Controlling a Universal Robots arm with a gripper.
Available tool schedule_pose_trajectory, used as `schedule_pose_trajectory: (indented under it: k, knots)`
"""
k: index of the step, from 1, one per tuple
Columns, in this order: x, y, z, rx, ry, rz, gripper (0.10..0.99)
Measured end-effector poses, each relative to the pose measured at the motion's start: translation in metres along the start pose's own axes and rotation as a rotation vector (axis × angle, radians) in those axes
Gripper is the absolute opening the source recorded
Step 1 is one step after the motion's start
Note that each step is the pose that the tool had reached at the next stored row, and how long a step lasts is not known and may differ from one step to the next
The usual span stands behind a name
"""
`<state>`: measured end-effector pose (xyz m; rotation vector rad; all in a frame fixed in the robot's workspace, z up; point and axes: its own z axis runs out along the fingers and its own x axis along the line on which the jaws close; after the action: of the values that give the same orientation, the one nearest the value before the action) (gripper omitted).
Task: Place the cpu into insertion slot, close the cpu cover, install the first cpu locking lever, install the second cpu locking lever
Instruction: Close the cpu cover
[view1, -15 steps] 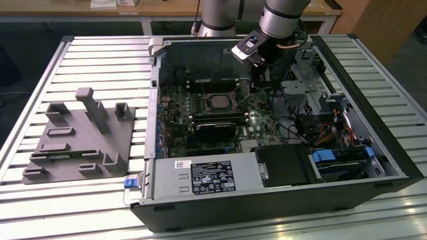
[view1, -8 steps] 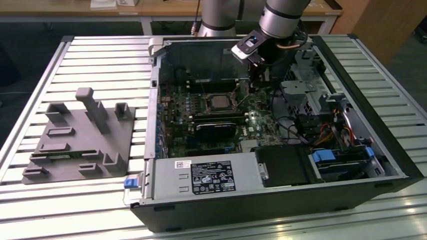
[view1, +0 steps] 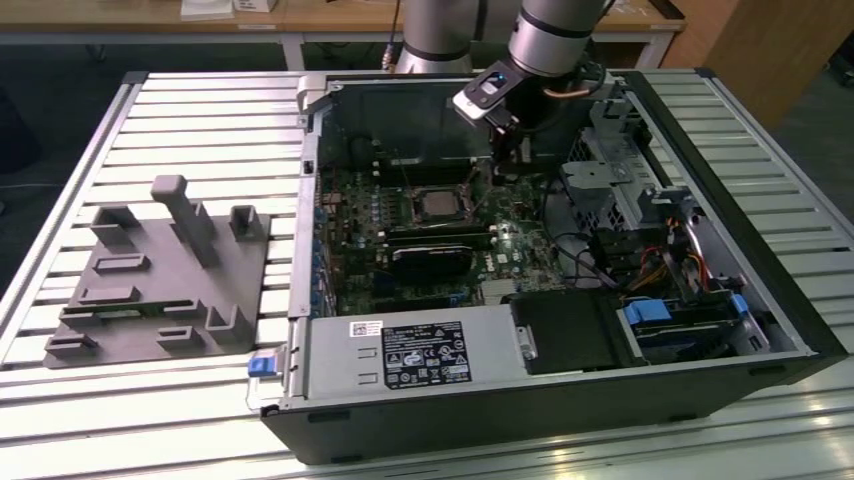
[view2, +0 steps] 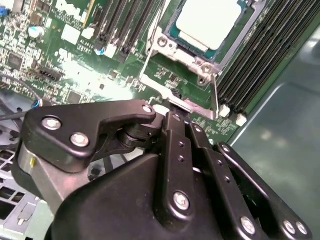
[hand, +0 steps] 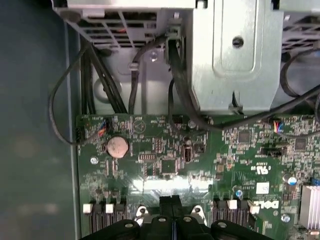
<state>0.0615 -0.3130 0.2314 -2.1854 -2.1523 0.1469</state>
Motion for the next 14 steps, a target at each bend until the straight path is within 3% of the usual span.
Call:
schedule_pose_trajectory:
  k: [8,14]
  knots:
    - [-0.0001,-0.0114,0.0014,-0.017,0.0345,-0.006,0.106]
    - [-0.0004,-0.0271,0.0033,-0.03,0.0406,-0.007,0.106]
